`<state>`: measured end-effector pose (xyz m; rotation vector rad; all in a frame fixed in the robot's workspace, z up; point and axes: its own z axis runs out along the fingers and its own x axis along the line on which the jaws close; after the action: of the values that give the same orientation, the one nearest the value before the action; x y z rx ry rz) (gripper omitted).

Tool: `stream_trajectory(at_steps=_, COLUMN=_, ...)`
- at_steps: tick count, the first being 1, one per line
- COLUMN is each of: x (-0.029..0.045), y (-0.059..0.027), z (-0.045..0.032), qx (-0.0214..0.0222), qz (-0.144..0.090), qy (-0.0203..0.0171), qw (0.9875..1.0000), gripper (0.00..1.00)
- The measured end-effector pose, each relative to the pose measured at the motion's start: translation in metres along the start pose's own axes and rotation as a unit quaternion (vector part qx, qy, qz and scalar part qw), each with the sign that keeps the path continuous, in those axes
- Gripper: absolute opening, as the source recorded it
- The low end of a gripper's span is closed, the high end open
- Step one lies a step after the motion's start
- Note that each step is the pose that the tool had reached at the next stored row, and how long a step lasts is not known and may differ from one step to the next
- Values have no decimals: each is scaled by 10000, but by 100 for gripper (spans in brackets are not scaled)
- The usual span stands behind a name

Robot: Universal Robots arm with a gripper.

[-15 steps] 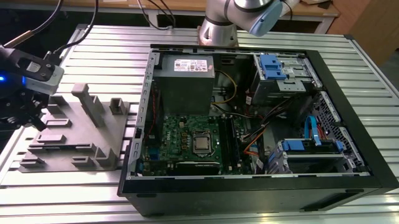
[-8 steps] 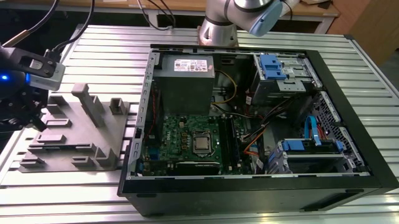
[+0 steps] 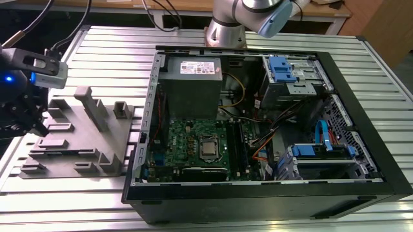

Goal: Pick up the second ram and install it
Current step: 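Pick up the second ram and move it above second insertion slot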

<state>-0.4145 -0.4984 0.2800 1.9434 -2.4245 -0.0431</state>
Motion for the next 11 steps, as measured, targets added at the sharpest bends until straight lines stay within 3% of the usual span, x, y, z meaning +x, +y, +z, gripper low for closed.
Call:
stream_trajectory(at_steps=6, x=0, y=-1, z=18, qx=1, qz=-515, qy=6, qw=9987, gripper=7)
stream_trajectory(at_steps=9, x=0, y=-1, z=19, qx=0, qz=-522, qy=6, qw=9986, gripper=7)
stream_trajectory(at_steps=11, x=0, y=0, z=27, qx=-2, qz=-541, qy=-19, qw=9985, gripper=7)
